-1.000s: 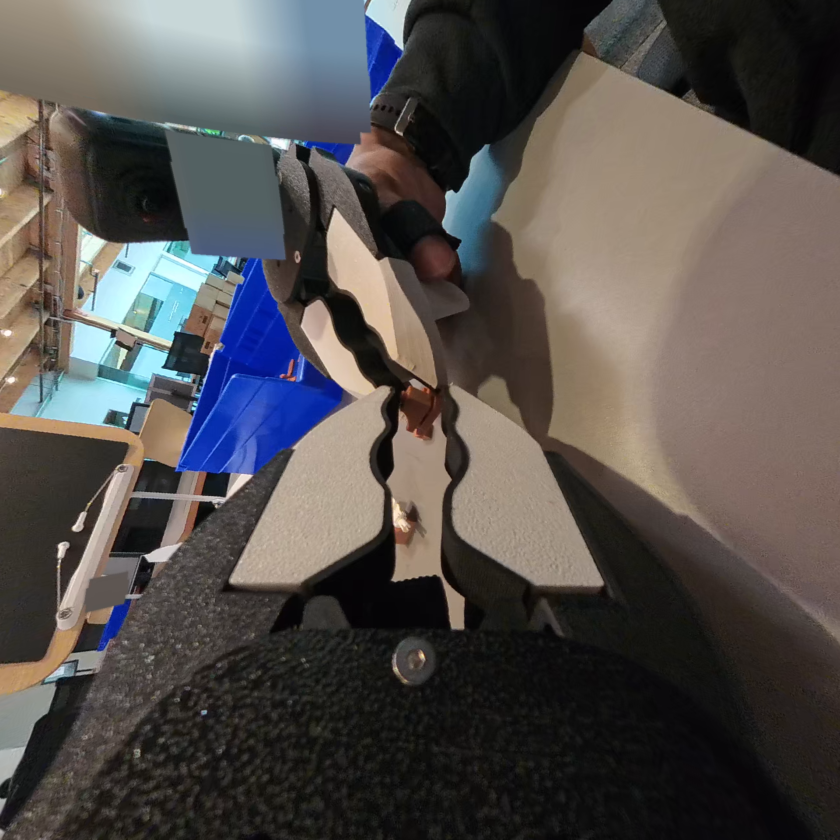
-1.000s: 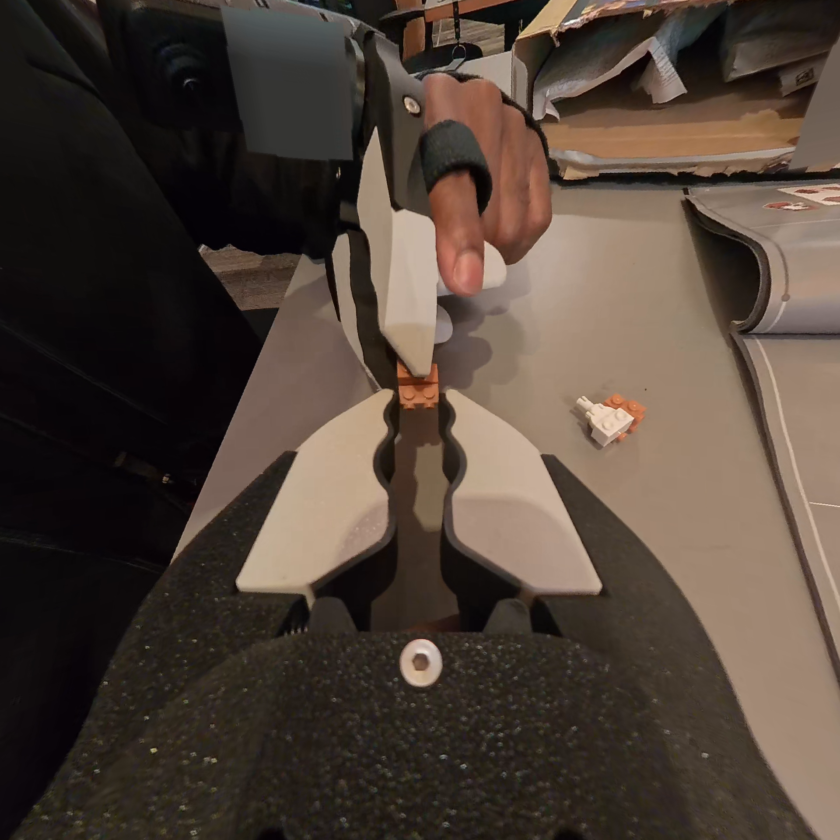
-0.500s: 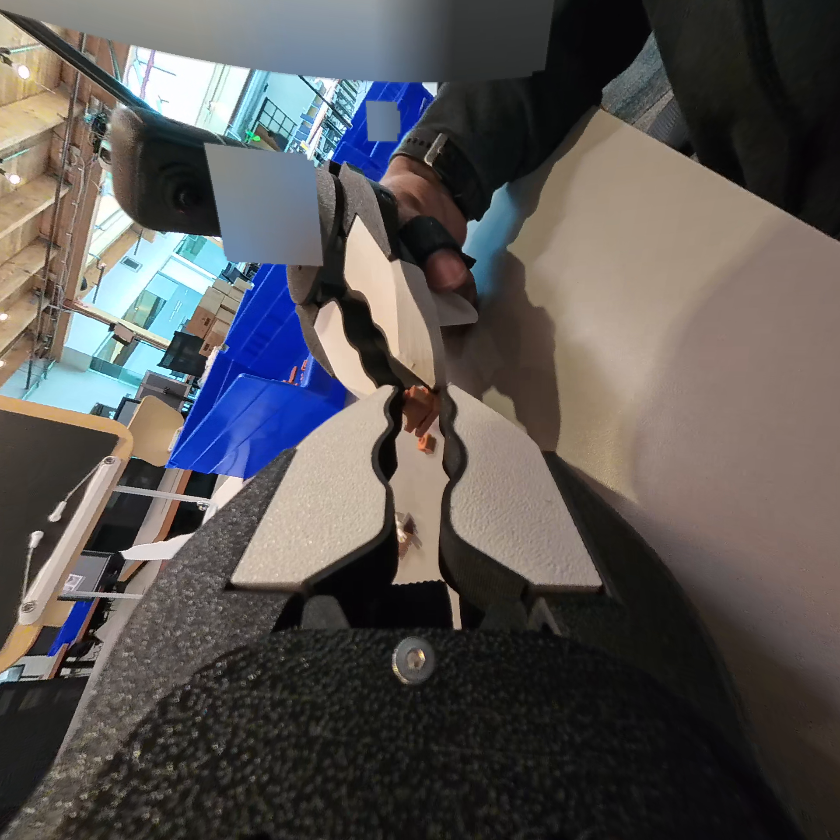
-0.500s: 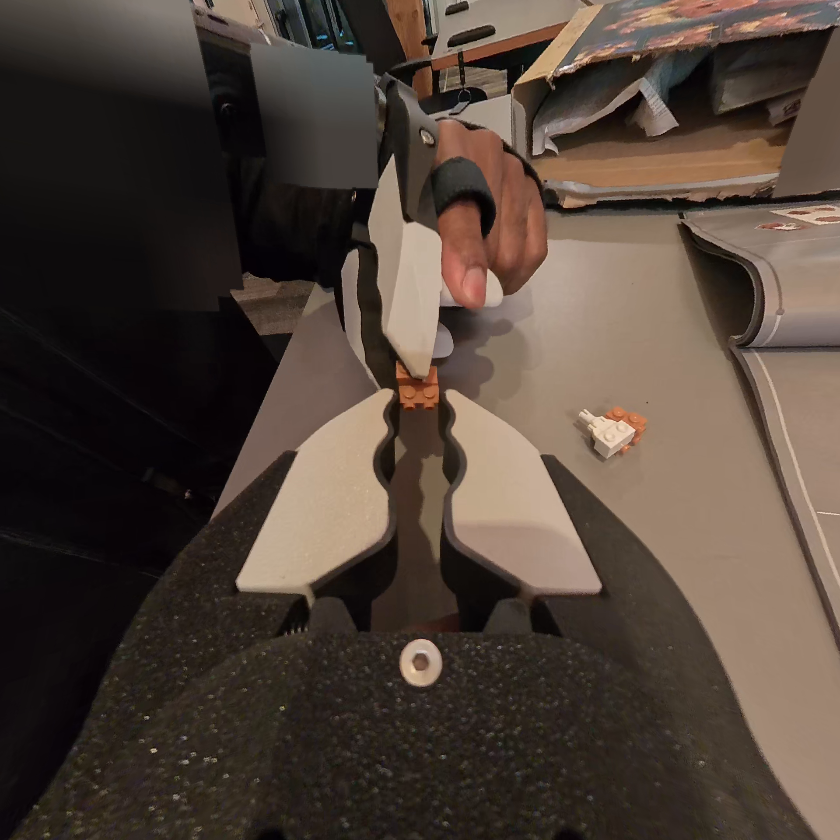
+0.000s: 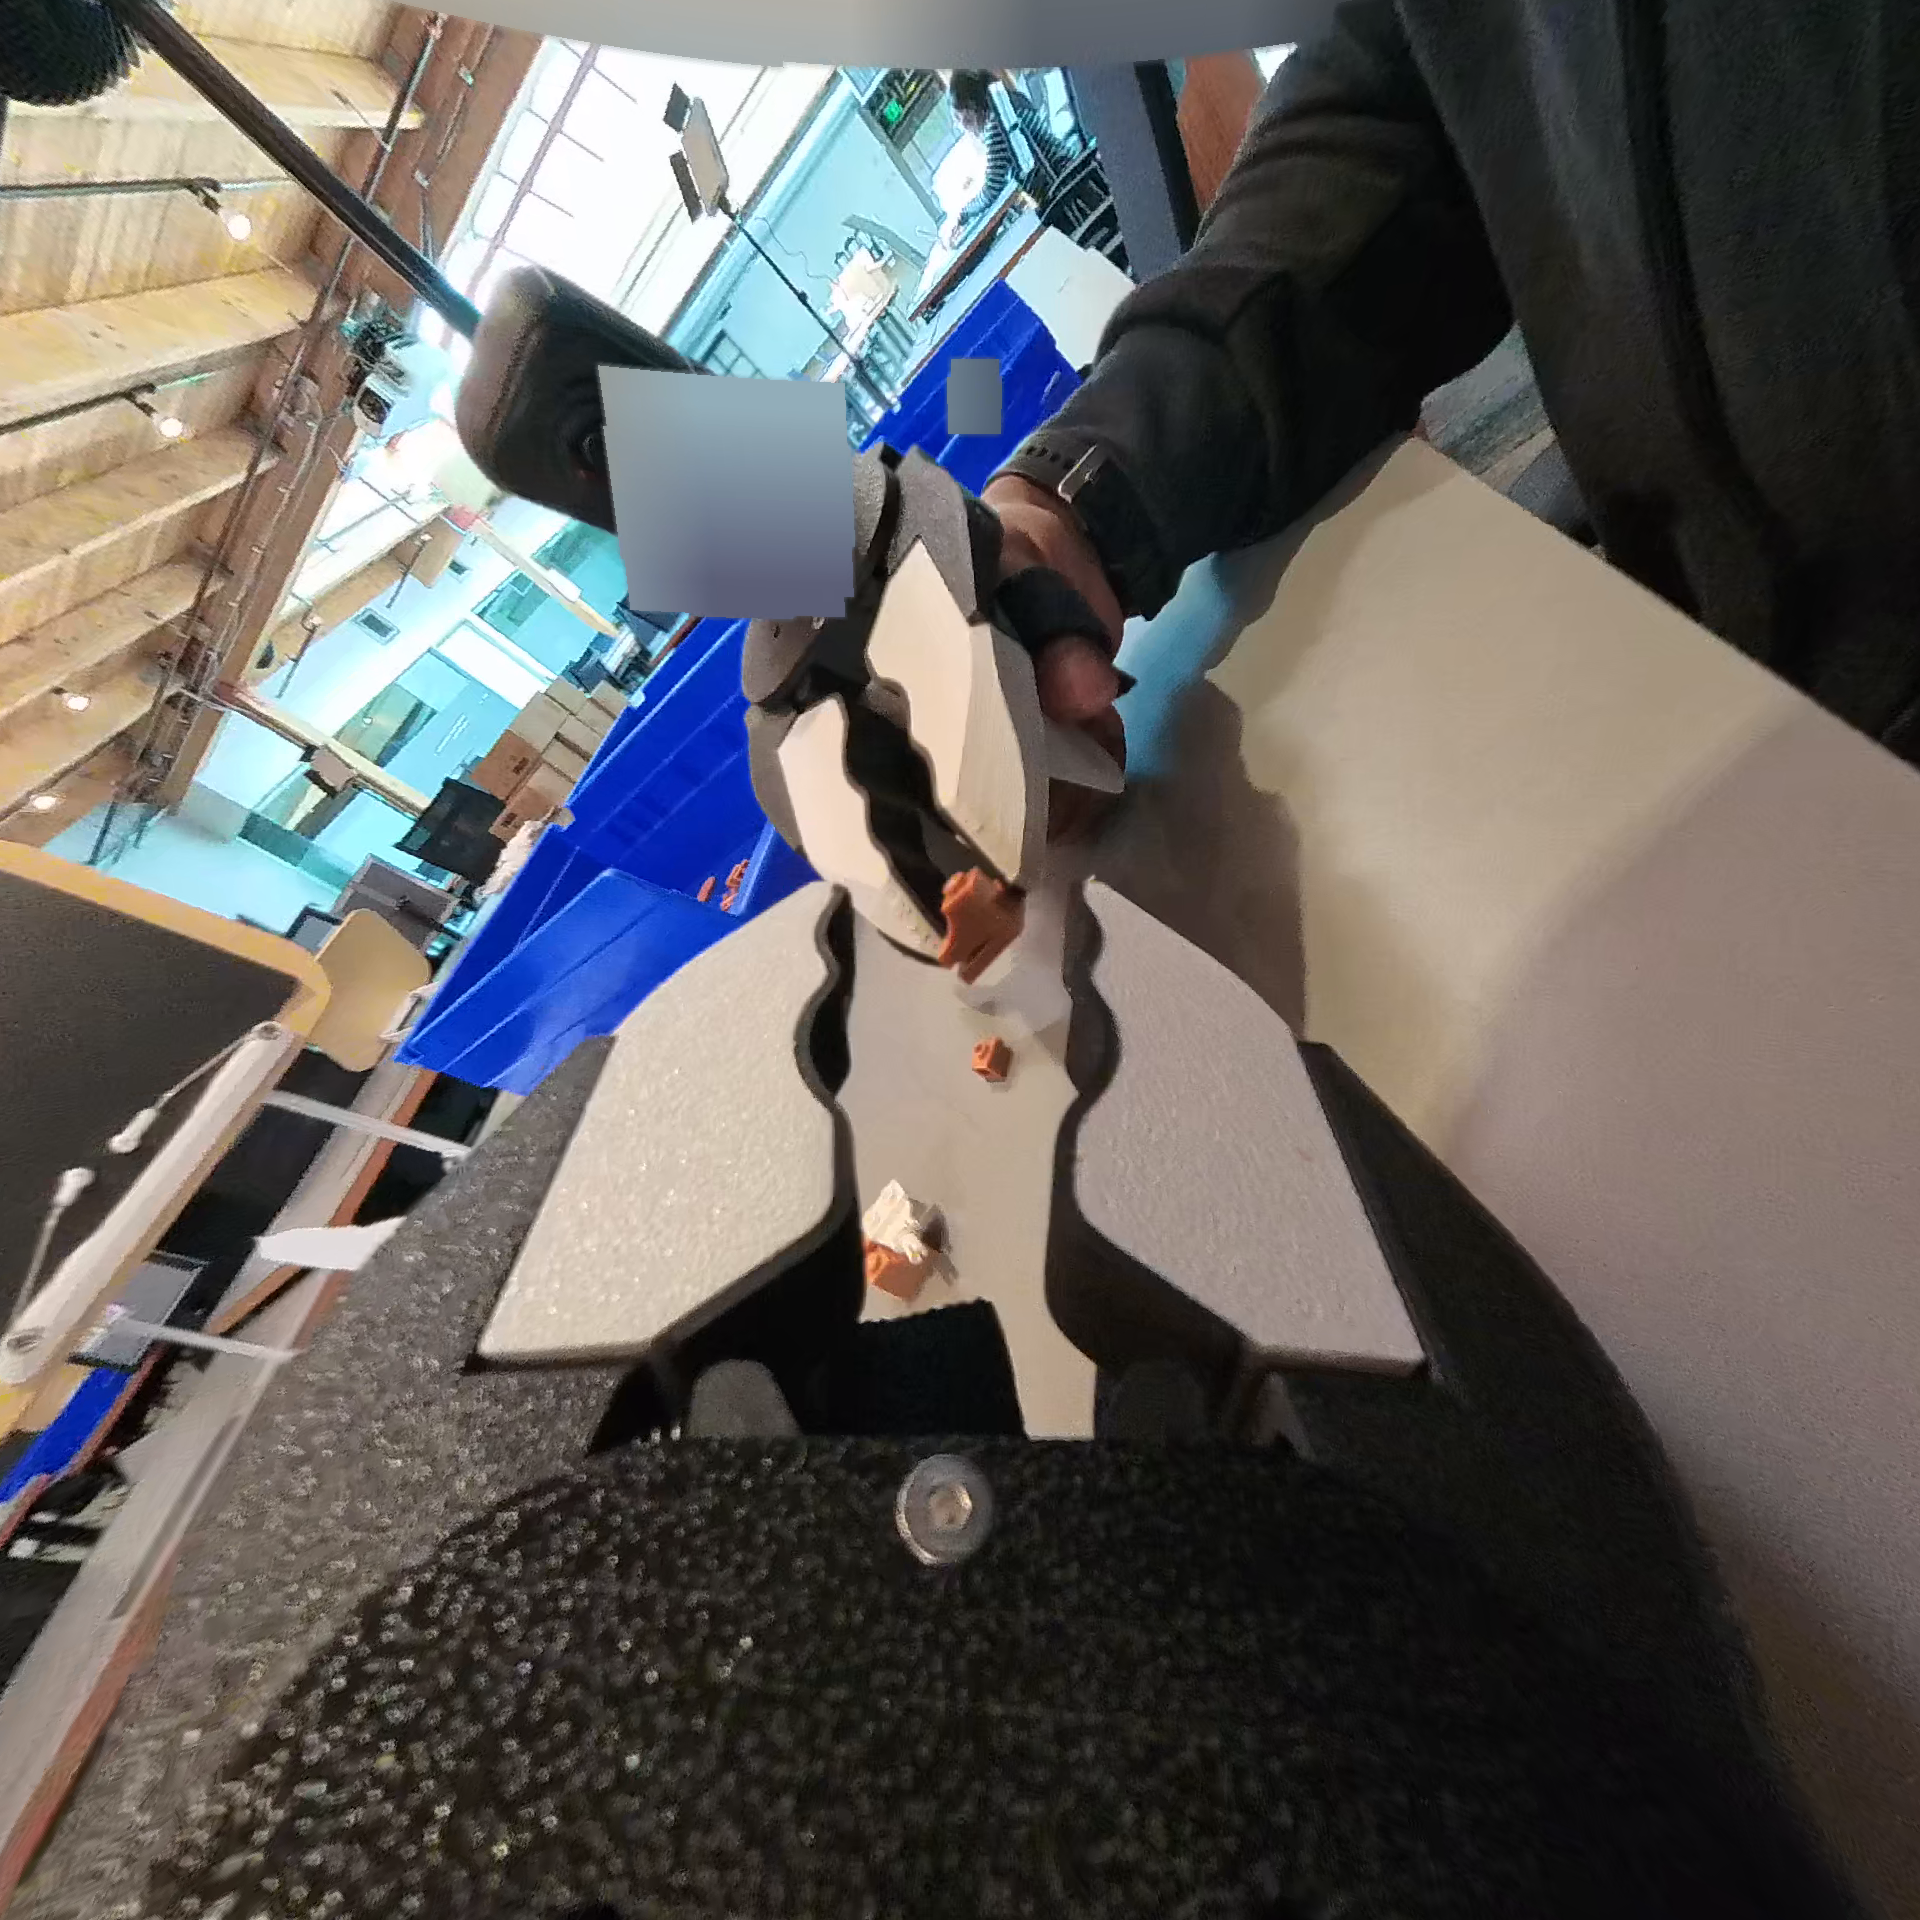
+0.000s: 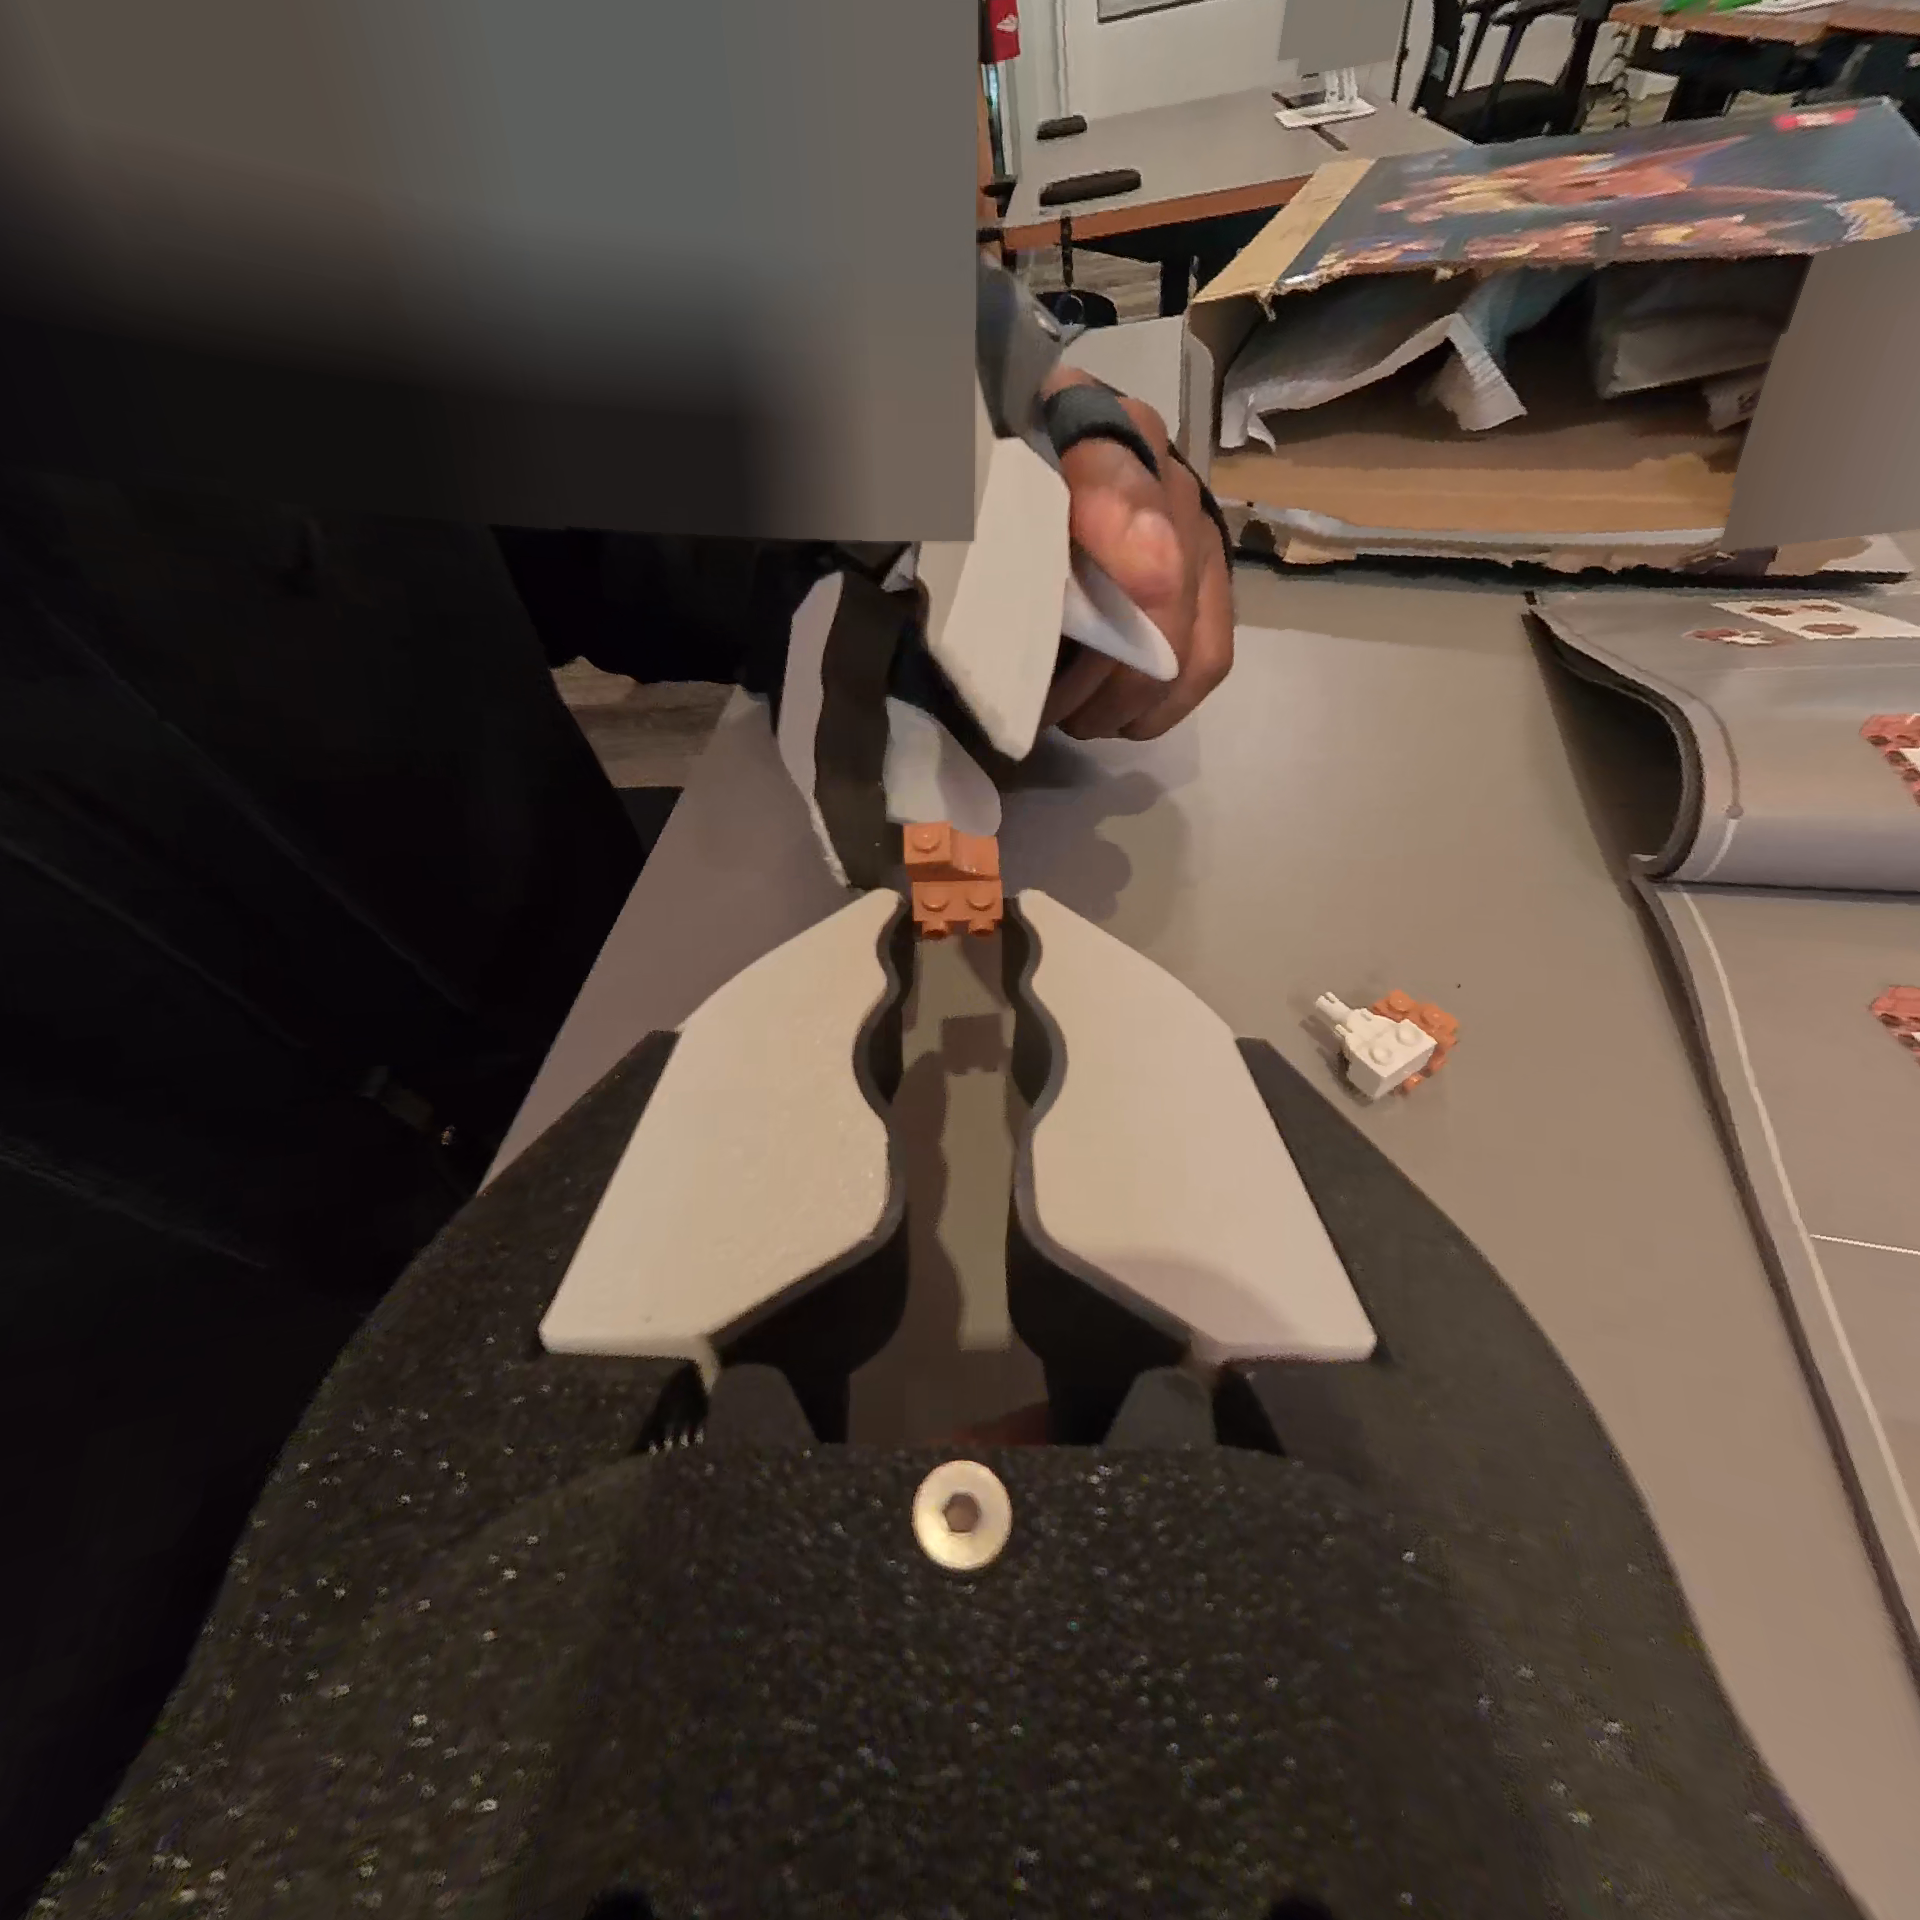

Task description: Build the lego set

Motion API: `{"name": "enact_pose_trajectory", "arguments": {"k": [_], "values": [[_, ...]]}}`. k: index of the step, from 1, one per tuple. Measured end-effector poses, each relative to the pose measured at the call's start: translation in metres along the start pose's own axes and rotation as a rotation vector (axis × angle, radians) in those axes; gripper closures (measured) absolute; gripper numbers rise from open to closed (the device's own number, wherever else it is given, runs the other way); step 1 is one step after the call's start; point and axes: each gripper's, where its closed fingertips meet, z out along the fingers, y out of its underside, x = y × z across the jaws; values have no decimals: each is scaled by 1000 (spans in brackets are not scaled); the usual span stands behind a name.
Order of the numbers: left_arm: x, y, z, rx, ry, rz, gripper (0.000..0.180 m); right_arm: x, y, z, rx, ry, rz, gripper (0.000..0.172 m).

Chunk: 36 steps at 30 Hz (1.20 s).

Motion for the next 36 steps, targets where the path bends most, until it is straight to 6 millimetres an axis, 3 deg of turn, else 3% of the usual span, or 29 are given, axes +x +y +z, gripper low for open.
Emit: {"name": "enact_pose_trajectory", "arguments": {"k": [12,32,36], "values": [[3,-10,5,53,29,13,165,-18,-15,-2,117,-197,152,156],[5,-10,4,27,64,7,171,-22,-15,0,122,-216,158,156],[-2,-1,6,-21,29,-45,171,-10,-16,-1,131,-156,186,156]]}}
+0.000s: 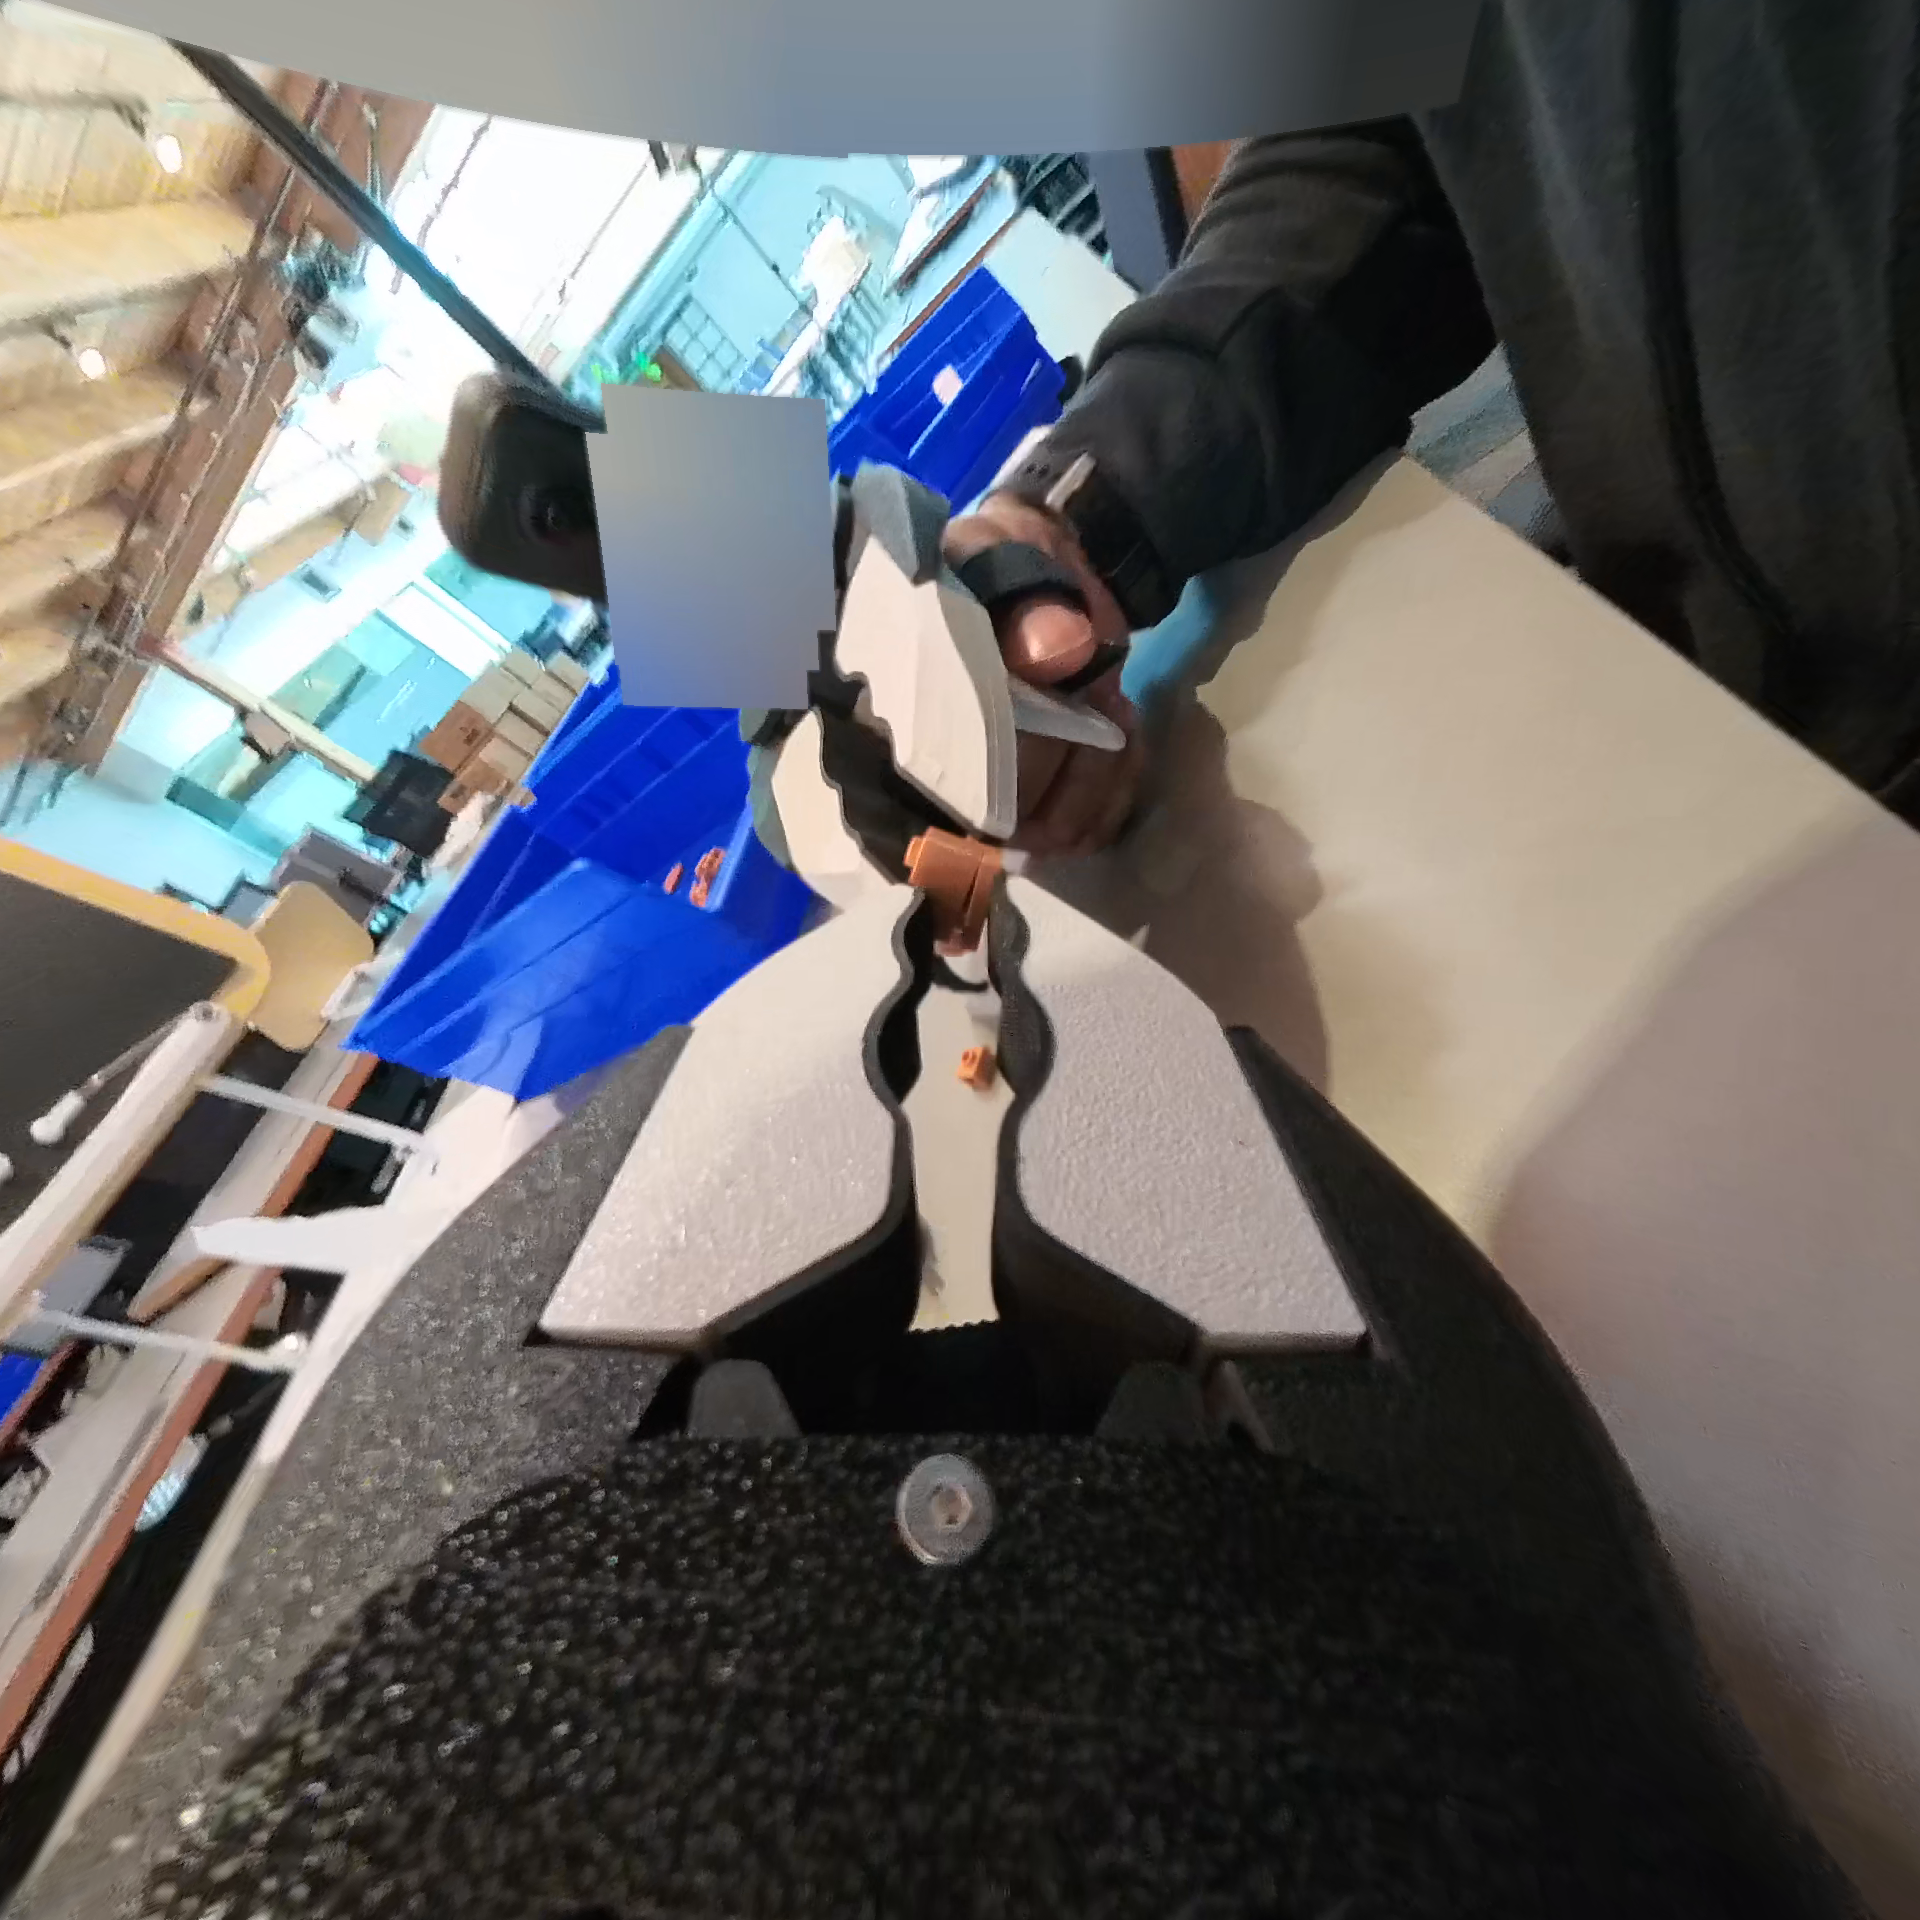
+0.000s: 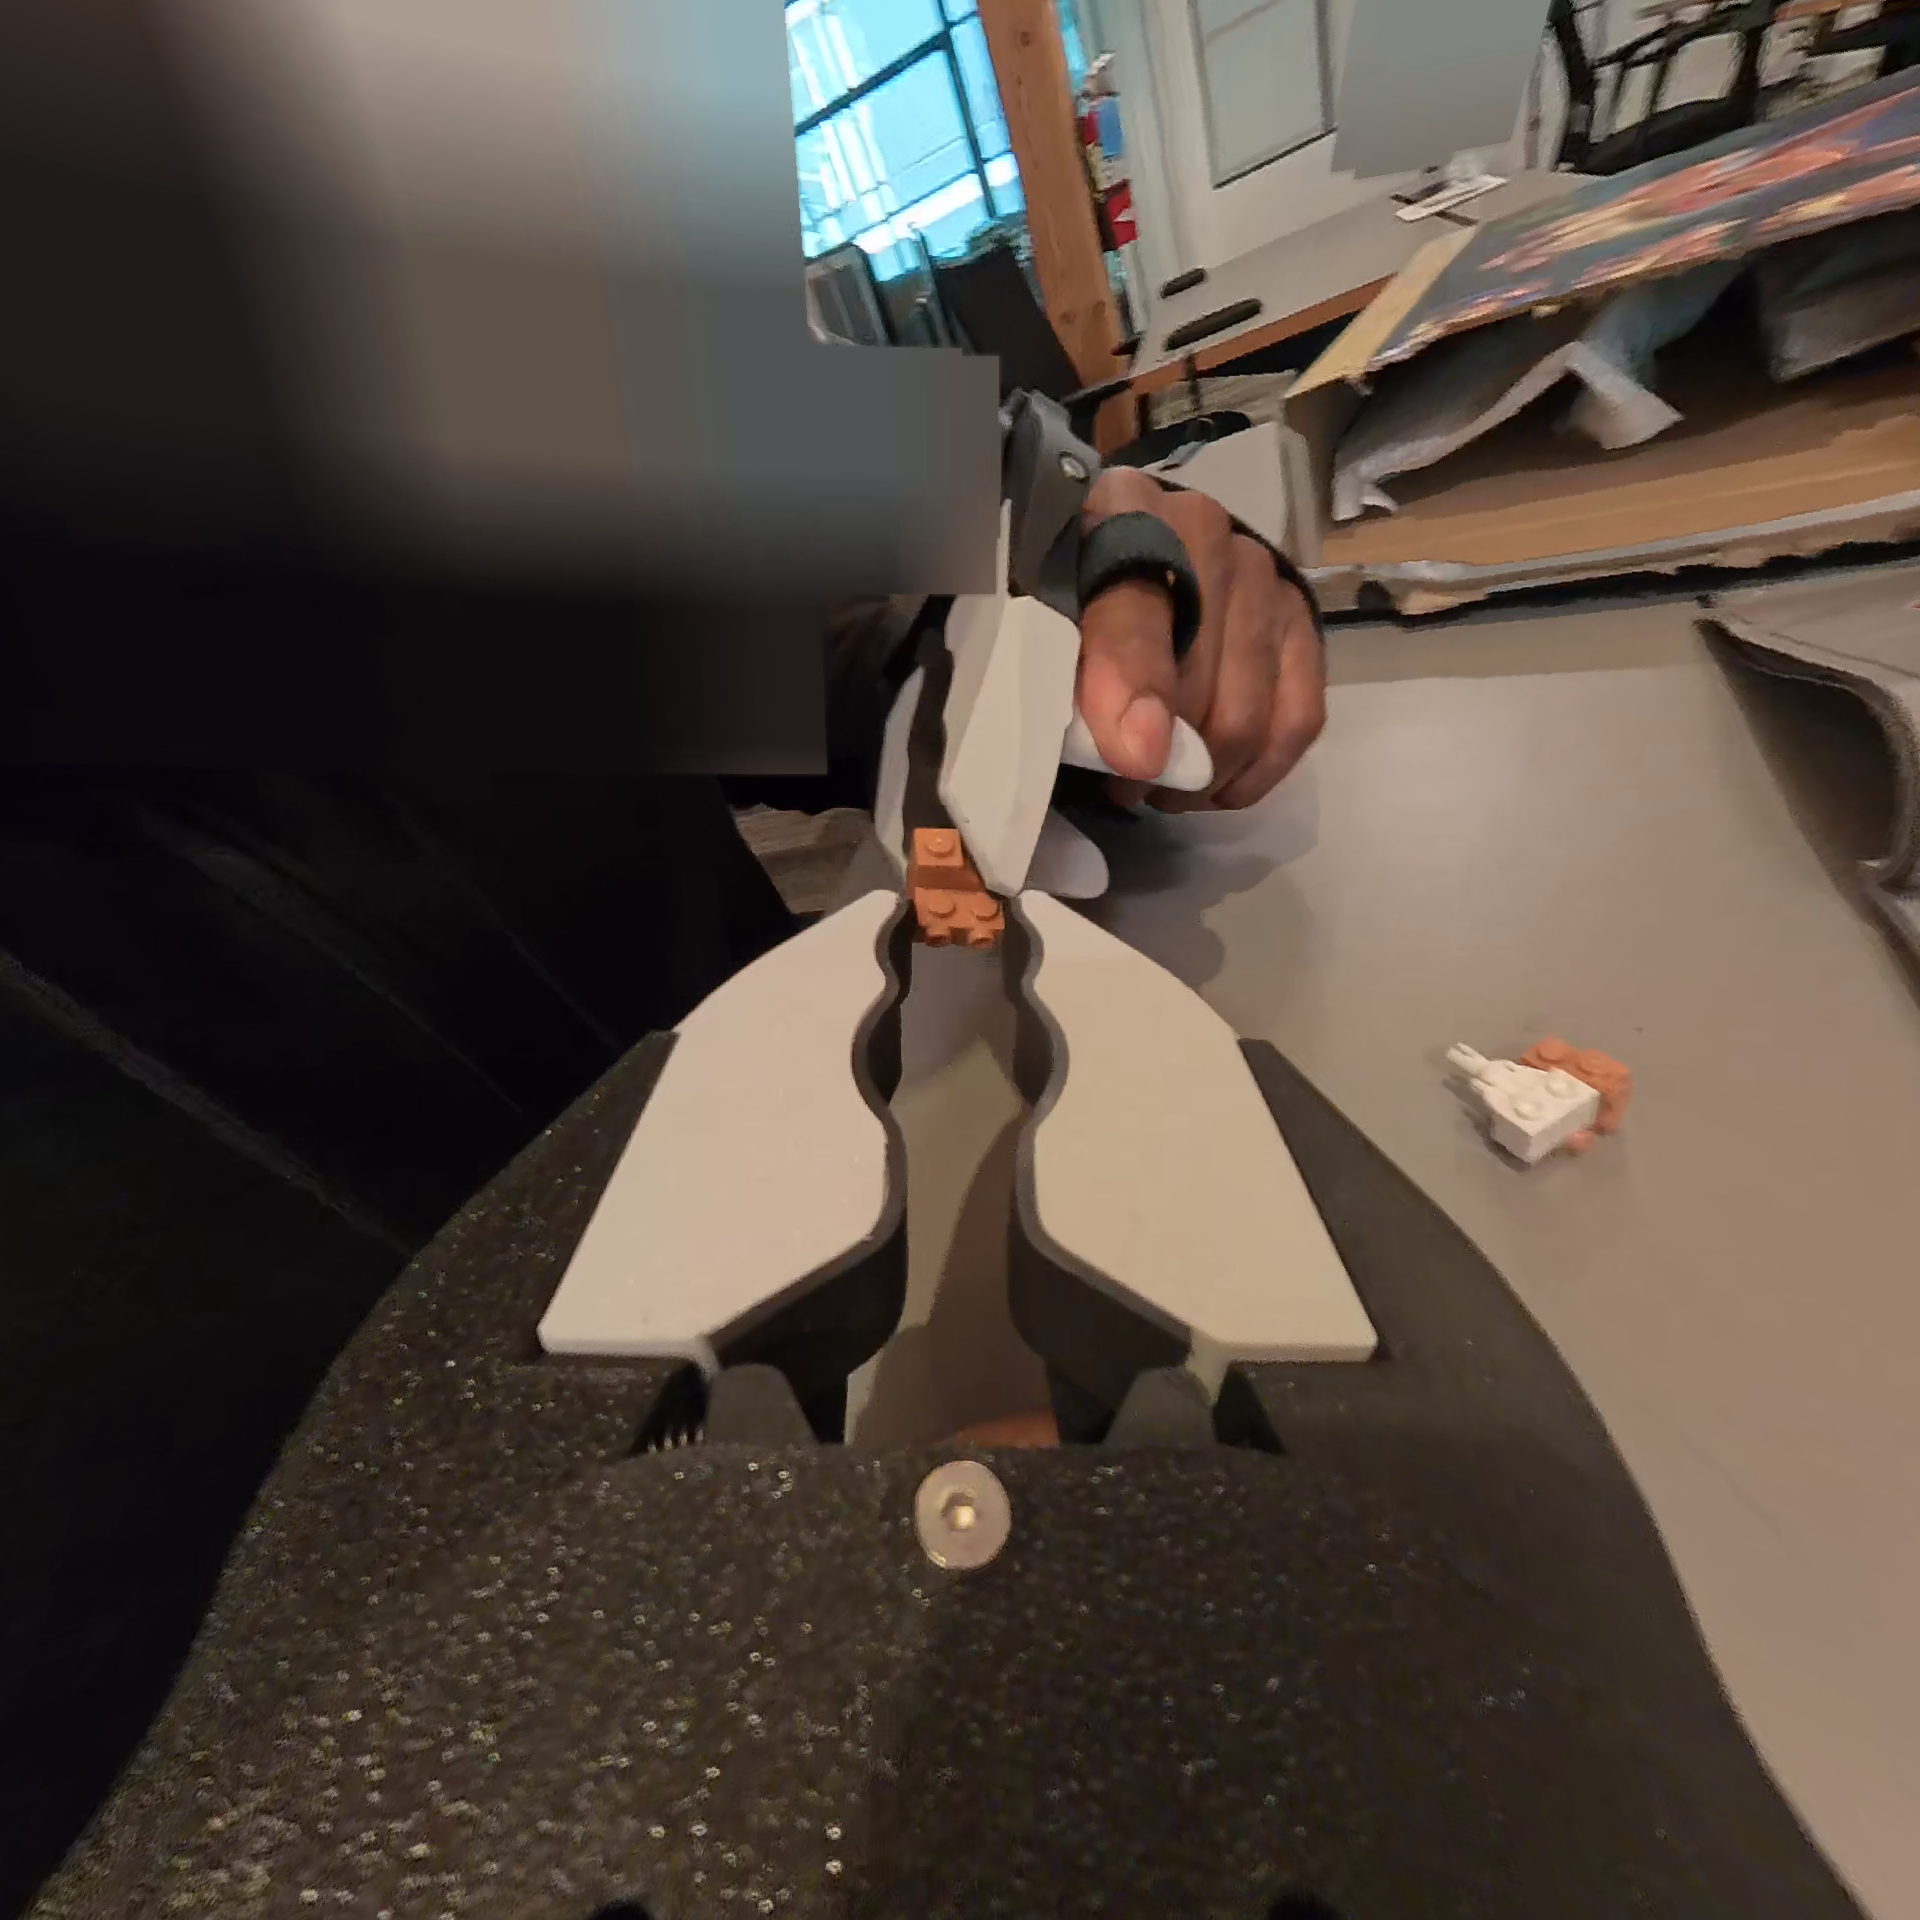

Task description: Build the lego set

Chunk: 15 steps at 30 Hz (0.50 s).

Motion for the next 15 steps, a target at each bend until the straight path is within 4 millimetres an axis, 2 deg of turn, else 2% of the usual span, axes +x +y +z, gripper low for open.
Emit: {"name": "enact_pose_trajectory", "arguments": {"k": [3,7,12,15], "values": [[-6,20,2,-125,-3,-80,171,17,1,-6,-17,134,-81,158],[-3,50,4,-299,37,-198,171,35,4,-15,-77,294,-221,156],[5,61,6,-360,98,-333,171,45,17,-5,-205,390,-350,153],[6,61,7,-357,105,-372,171,49,27,-1,-291,428,-403,151]]}}
